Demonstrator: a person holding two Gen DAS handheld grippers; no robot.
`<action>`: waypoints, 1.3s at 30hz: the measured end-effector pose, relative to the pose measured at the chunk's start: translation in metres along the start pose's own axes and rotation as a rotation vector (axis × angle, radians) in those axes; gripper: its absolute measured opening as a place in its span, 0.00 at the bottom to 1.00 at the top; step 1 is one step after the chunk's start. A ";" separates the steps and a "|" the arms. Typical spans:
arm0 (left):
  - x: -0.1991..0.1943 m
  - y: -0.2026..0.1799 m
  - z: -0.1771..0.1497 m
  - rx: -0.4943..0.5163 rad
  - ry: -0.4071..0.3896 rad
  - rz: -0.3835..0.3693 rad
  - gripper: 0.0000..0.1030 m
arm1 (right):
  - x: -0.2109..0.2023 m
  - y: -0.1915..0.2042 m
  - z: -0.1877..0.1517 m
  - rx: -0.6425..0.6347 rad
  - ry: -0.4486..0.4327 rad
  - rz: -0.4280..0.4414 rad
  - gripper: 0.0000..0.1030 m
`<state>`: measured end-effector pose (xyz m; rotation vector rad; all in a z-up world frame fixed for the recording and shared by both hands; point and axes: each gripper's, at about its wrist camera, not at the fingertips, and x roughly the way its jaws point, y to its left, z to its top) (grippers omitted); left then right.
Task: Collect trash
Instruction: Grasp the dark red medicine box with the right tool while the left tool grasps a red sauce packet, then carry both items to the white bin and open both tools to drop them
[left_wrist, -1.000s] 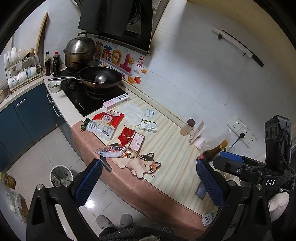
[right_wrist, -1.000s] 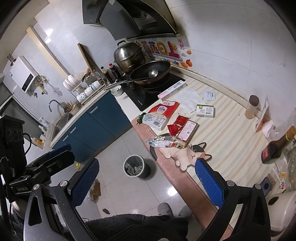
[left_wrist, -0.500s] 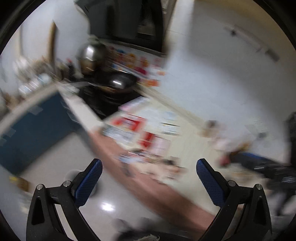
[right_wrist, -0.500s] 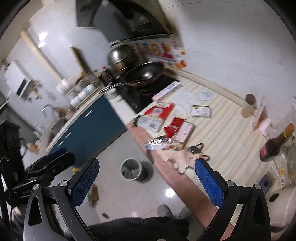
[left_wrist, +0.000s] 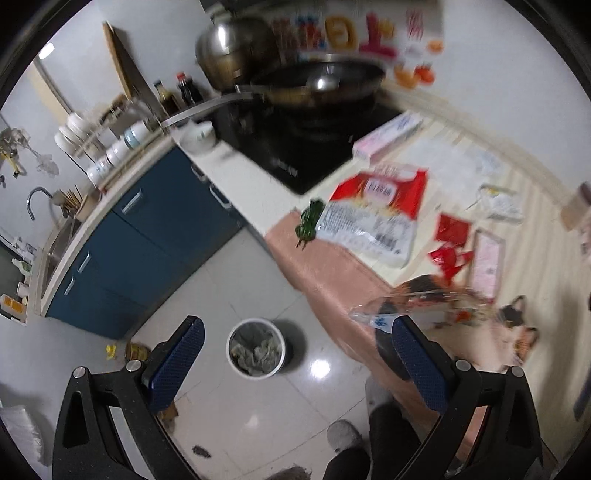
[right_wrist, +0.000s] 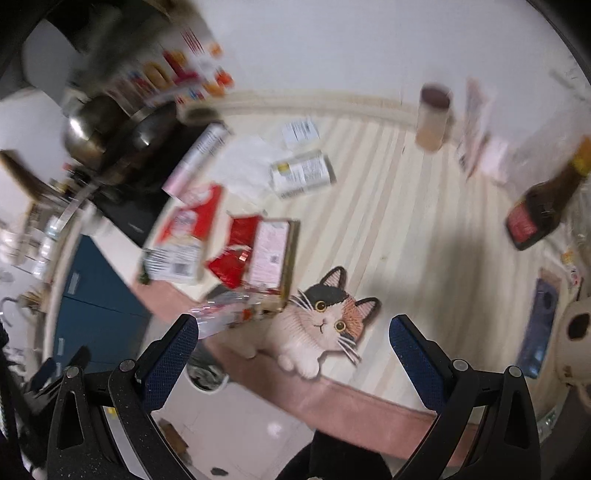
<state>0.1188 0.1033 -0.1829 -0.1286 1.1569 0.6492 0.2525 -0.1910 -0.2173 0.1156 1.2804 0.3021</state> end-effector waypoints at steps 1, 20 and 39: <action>0.016 -0.001 0.004 0.004 0.013 0.014 1.00 | 0.021 0.004 0.005 -0.004 0.022 -0.012 1.00; 0.136 -0.092 0.060 0.057 0.304 -0.127 1.00 | 0.217 0.014 0.056 -0.123 0.243 -0.098 0.63; 0.109 -0.134 0.080 0.210 0.211 -0.252 0.00 | 0.158 -0.072 0.089 0.021 0.154 -0.120 0.61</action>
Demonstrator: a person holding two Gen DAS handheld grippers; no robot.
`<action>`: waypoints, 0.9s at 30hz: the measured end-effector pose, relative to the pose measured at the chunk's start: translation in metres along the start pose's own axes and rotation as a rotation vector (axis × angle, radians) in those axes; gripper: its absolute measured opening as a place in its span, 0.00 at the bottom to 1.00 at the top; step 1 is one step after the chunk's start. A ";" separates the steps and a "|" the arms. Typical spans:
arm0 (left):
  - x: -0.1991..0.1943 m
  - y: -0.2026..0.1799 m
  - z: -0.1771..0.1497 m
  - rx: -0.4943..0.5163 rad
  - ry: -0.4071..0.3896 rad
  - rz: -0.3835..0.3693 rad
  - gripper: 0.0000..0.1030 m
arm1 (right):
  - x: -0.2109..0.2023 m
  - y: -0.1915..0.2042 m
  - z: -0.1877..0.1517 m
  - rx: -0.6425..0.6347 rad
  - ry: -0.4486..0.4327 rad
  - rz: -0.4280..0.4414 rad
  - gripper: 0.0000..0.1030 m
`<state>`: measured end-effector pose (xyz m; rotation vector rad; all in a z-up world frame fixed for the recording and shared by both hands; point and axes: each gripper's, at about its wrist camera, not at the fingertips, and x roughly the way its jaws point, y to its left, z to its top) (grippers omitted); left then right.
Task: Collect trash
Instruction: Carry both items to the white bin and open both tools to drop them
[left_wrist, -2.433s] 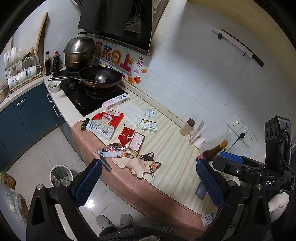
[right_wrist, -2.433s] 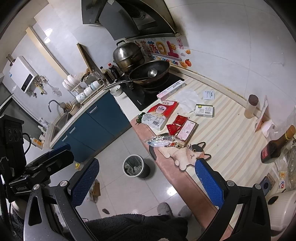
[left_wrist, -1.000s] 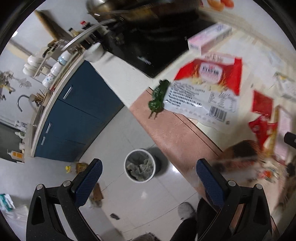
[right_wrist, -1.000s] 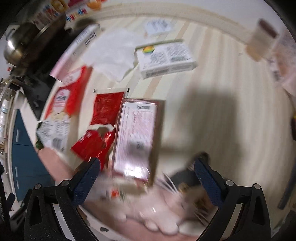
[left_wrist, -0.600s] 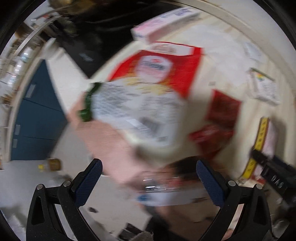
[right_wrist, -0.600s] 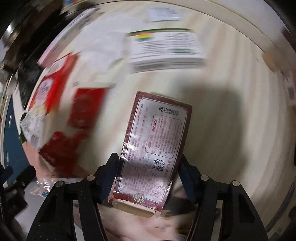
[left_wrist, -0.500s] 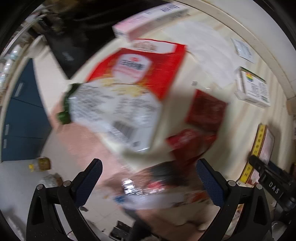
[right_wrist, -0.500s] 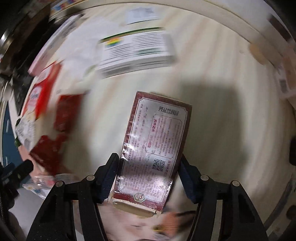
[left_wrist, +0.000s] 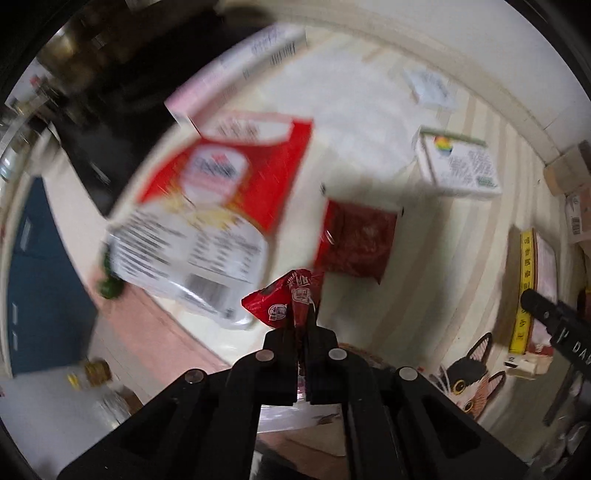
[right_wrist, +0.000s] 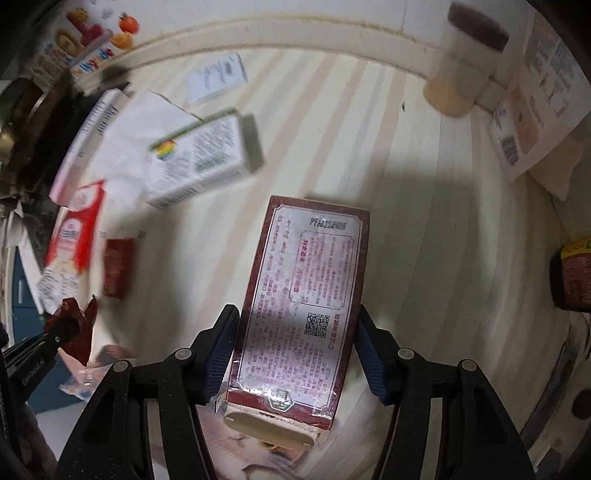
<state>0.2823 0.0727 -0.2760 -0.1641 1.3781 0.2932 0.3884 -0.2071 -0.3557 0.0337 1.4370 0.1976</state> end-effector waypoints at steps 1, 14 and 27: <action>-0.012 0.006 -0.002 0.004 -0.035 0.012 0.00 | -0.010 0.005 -0.001 -0.011 -0.022 0.010 0.61; -0.103 0.159 -0.065 -0.205 -0.262 0.055 0.00 | -0.106 0.181 -0.049 -0.235 -0.154 0.178 0.60; 0.066 0.429 -0.241 -0.719 0.051 0.079 0.00 | 0.070 0.456 -0.242 -0.688 0.161 0.283 0.60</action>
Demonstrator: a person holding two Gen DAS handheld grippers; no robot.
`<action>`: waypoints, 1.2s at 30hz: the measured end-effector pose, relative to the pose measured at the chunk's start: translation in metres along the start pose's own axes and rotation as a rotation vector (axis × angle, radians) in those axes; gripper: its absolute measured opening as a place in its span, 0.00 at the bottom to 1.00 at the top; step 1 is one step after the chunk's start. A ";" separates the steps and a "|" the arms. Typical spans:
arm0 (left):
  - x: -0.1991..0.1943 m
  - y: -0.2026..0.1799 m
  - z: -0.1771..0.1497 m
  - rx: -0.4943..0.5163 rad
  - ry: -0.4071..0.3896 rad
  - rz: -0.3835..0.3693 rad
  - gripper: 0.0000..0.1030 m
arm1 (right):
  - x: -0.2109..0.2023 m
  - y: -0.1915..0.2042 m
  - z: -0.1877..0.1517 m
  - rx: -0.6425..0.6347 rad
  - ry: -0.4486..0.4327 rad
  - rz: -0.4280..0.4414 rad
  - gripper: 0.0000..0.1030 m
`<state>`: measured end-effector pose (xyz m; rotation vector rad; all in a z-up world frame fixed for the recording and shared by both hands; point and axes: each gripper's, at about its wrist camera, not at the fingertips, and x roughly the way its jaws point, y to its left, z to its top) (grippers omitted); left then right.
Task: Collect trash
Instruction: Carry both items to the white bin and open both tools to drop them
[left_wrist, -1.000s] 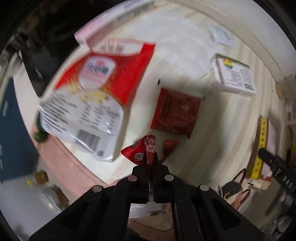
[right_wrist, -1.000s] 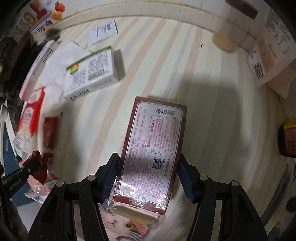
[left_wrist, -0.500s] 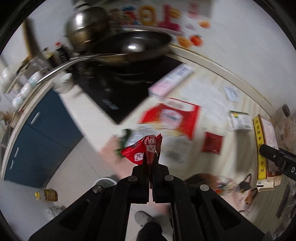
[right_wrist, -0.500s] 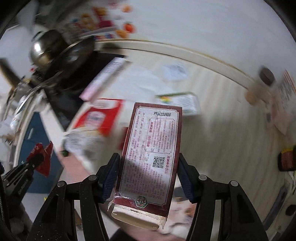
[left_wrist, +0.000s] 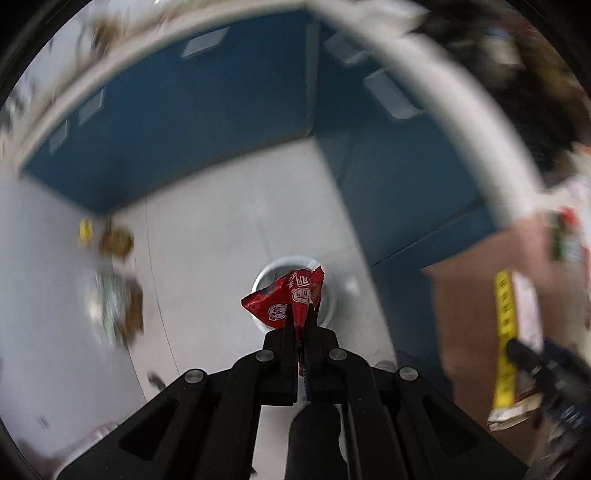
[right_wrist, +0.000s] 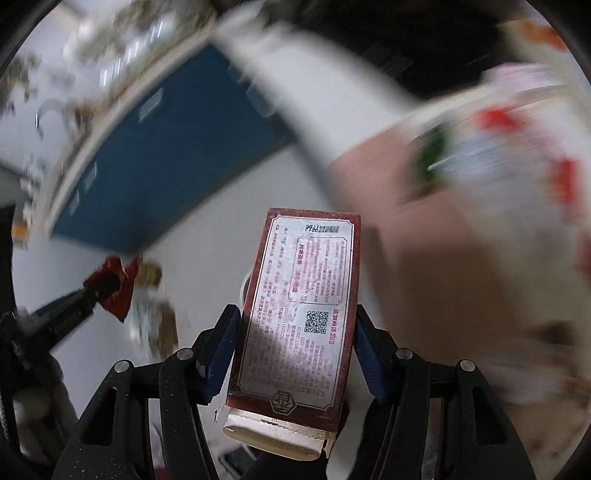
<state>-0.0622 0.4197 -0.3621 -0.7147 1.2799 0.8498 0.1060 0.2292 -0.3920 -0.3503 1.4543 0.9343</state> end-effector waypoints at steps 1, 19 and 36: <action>0.024 0.015 -0.001 -0.024 0.026 0.004 0.00 | 0.033 0.008 -0.001 -0.001 0.034 0.009 0.60; 0.343 0.093 -0.013 -0.194 0.249 -0.124 1.00 | 0.447 0.008 -0.004 -0.057 0.374 0.009 0.89; 0.159 0.091 -0.041 -0.123 0.026 0.158 1.00 | 0.259 0.054 -0.001 -0.234 0.118 -0.239 1.00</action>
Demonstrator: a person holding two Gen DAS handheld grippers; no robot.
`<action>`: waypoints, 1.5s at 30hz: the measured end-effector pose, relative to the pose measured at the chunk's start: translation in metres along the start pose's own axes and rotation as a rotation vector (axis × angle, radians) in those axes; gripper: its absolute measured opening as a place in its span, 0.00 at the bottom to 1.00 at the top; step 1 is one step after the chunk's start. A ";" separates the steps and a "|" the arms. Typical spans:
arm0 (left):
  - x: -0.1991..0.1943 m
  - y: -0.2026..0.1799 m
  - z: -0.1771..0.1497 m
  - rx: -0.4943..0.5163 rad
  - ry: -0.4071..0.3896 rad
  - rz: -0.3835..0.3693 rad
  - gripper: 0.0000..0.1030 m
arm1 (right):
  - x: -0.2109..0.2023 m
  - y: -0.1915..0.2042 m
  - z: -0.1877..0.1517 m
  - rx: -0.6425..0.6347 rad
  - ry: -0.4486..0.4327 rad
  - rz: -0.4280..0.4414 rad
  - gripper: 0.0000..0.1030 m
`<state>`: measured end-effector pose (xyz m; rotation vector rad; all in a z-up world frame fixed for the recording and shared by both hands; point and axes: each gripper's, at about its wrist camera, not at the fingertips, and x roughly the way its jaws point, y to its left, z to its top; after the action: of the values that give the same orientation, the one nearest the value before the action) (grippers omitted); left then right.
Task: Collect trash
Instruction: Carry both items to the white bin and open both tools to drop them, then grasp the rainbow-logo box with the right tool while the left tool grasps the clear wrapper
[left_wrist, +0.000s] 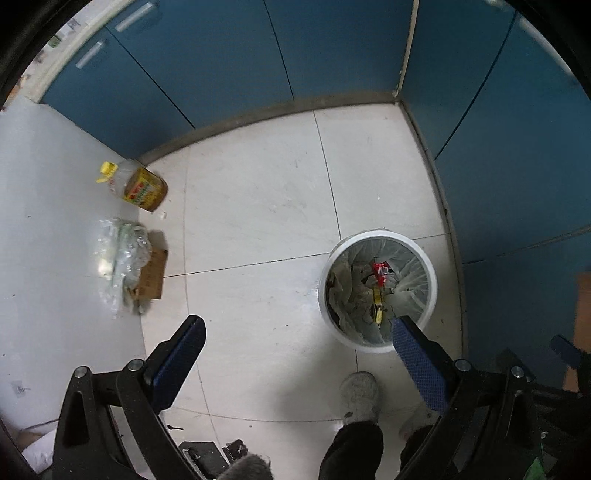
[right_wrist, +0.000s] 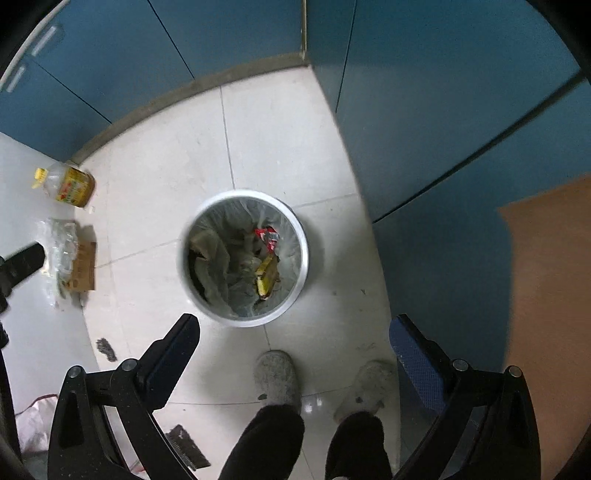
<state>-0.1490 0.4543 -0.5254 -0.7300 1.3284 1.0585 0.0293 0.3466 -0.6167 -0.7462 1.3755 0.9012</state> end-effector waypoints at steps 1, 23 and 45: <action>-0.013 0.000 -0.006 -0.003 -0.008 -0.001 1.00 | -0.019 0.001 -0.003 -0.004 -0.013 -0.002 1.00; -0.268 0.004 -0.076 -0.035 -0.183 -0.028 1.00 | -0.340 -0.015 -0.070 0.001 -0.235 0.217 1.00; -0.267 -0.387 -0.129 0.431 0.210 -0.437 0.75 | -0.350 -0.490 -0.251 0.845 -0.204 0.000 1.00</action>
<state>0.1724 0.1386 -0.3387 -0.7680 1.4272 0.3368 0.3428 -0.1420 -0.3197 -0.0042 1.4003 0.3117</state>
